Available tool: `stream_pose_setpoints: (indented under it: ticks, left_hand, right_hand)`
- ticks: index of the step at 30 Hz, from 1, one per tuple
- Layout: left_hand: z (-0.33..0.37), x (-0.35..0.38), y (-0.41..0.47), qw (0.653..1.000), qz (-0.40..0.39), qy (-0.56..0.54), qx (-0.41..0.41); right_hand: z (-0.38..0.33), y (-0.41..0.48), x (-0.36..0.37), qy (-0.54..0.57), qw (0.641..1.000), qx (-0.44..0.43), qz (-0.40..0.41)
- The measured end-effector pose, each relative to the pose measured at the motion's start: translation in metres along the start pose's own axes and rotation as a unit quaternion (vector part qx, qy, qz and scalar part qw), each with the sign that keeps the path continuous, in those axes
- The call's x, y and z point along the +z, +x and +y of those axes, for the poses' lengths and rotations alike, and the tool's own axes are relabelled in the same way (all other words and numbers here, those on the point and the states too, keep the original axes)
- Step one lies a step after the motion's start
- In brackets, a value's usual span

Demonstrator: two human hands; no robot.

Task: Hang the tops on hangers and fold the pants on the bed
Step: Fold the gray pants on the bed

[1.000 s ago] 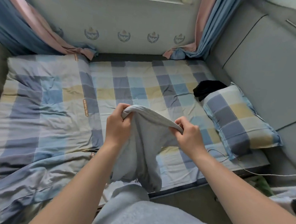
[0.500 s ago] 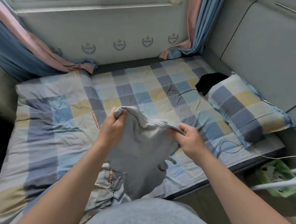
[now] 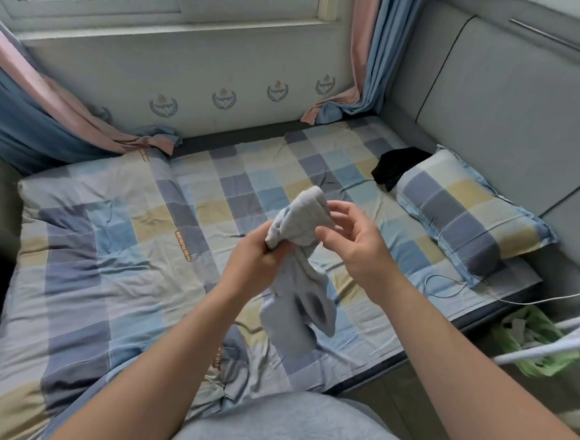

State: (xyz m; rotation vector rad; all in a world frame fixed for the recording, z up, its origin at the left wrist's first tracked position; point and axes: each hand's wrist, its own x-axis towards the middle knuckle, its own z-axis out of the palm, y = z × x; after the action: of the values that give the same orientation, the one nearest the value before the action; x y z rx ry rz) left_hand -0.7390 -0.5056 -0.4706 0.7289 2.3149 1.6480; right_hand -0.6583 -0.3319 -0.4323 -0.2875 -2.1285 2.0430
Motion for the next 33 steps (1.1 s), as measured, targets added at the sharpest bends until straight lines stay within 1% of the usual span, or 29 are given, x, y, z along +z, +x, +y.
stream_pose_setpoints:
  ticks: [3, 6, 8, 9, 10, 12, 15, 19, 21, 22, 24, 25, 29, 31, 33]
  left_hand:
    - [0.019, -0.006, 0.006, 0.999, 0.023, -0.037, 0.017]
    - [0.037, -0.003, 0.007, 0.994, 0.019, -0.110, 0.004]
    - [0.044, 0.000, 0.004, 0.986, 0.018, -0.165, -0.019]
    - [0.046, 0.001, 0.003, 0.983, 0.023, -0.179, -0.030]
    - [0.047, 0.002, 0.002, 0.982, 0.027, -0.185, -0.040]
    - [0.043, 0.000, 0.000, 0.977, 0.025, -0.201, -0.065]
    - [0.029, -0.006, -0.004, 0.971, -0.008, -0.210, -0.114]
    - [0.009, -0.009, -0.023, 0.971, -0.109, -0.136, -0.161]
    - [-0.001, -0.006, -0.037, 0.962, -0.163, -0.104, -0.190]
    - [-0.007, -0.004, -0.044, 0.956, -0.186, -0.105, -0.202]
    - [-0.018, 0.002, -0.057, 0.948, -0.218, -0.118, -0.198]
    - [-0.022, 0.005, -0.063, 0.950, -0.221, -0.120, -0.185]
    - [-0.031, 0.009, -0.073, 0.969, -0.169, -0.089, -0.153]
    - [-0.032, 0.008, -0.074, 0.978, -0.135, -0.069, -0.140]
    - [-0.034, 0.003, -0.074, 0.987, -0.077, -0.066, -0.128]
  right_hand:
    - [0.030, -0.022, -0.004, -0.058, 0.994, 0.089, 0.006]
    - [0.063, -0.042, 0.006, -0.049, 0.987, 0.145, -0.055]
    - [0.082, -0.053, 0.014, -0.103, 0.976, 0.177, -0.076]
    - [0.088, -0.057, 0.016, -0.137, 0.970, 0.187, -0.064]
    - [0.093, -0.059, 0.017, -0.145, 0.968, 0.201, -0.045]
    - [0.096, -0.062, 0.018, -0.085, 0.972, 0.219, -0.018]
    - [0.088, -0.064, 0.019, 0.000, 0.978, 0.209, 0.003]
    - [0.072, -0.058, 0.017, 0.073, 0.985, 0.143, 0.063]
    - [0.060, -0.053, 0.016, 0.091, 0.985, 0.119, 0.083]
    - [0.053, -0.051, 0.015, 0.100, 0.984, 0.116, 0.088]
    - [0.043, -0.047, 0.014, 0.122, 0.980, 0.126, 0.095]
    - [0.038, -0.046, 0.013, 0.133, 0.978, 0.129, 0.099]
    - [0.030, -0.045, 0.009, 0.119, 0.980, 0.123, 0.106]
    - [0.031, -0.046, 0.006, 0.075, 0.986, 0.119, 0.090]
    - [0.035, -0.049, 0.004, 0.014, 0.991, 0.117, 0.064]
